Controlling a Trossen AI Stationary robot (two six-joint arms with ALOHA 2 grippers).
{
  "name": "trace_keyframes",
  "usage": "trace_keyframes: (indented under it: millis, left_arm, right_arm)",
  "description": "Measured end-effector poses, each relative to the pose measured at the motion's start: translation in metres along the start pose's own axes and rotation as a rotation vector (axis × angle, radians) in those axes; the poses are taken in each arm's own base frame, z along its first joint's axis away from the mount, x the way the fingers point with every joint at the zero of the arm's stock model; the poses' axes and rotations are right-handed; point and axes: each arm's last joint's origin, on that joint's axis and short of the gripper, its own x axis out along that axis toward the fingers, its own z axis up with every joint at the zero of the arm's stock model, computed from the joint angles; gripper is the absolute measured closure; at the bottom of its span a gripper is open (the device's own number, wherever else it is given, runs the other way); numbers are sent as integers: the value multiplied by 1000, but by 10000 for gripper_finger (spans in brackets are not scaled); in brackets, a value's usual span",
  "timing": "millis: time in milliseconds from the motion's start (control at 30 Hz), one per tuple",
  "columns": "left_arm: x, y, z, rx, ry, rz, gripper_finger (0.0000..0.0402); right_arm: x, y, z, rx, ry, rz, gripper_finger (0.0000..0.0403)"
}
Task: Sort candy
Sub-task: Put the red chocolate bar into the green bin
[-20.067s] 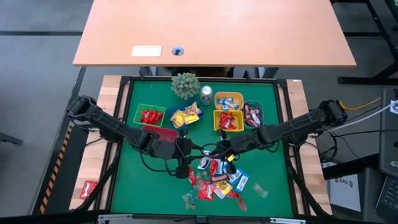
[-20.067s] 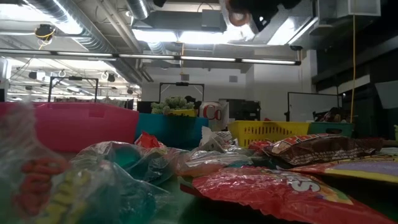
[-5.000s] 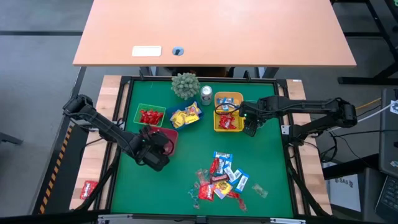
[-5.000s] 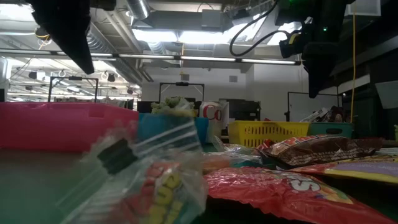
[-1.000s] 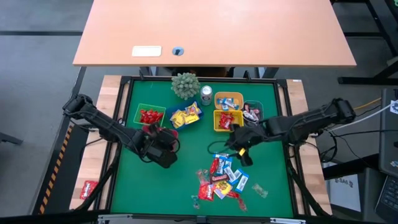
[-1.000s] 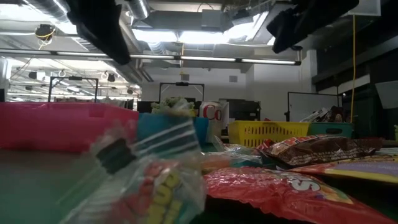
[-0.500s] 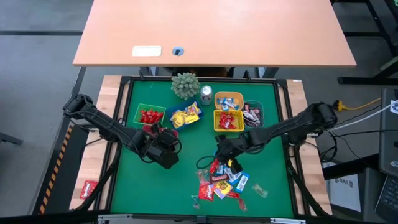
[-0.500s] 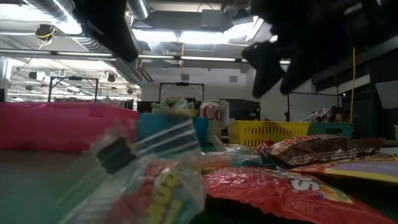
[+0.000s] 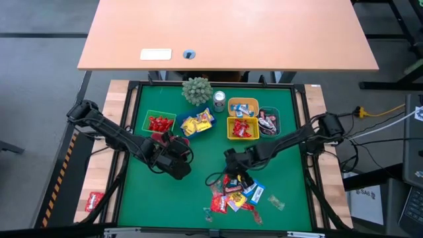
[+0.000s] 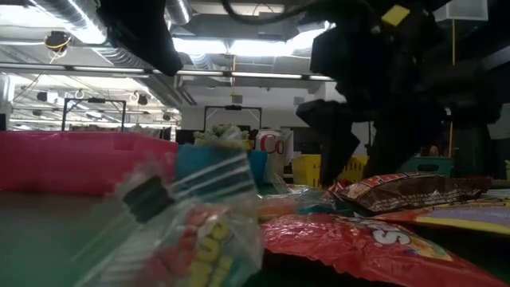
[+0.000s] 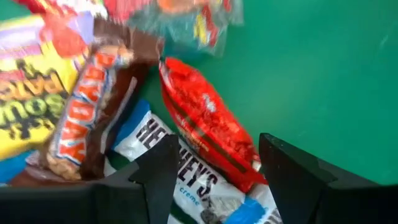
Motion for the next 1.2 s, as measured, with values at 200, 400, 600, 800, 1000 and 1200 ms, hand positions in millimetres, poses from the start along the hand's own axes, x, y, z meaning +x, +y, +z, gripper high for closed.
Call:
trace_keyframes:
  millis: [200, 400, 600, 800, 1000, 1200]
  left_arm:
    - [0, -1, 1, -6, -6, -5, 269]
    - [0, -1, 1, -8, -6, -6, 269]
    - [0, -1, 1, -8, -6, -5, 269]
    - [0, -1, 1, -9, -6, -6, 269]
    - [0, -1, 1, -9, -6, -6, 269]
    - [-2, -2, -1, -1, -8, -13, 269]
  right_arm:
    - [6, 0, -2, 4, 21, 6, 186]
    - [6, 0, -3, 4, 22, 7, 237]
    - [6, 0, -3, 4, 25, 7, 292]
    - [5, 0, -3, 34, 25, 6, 321]
    - [5, 0, -3, 114, 24, 5, 329]
    - [-3, 0, 0, 196, 2, -9, 329]
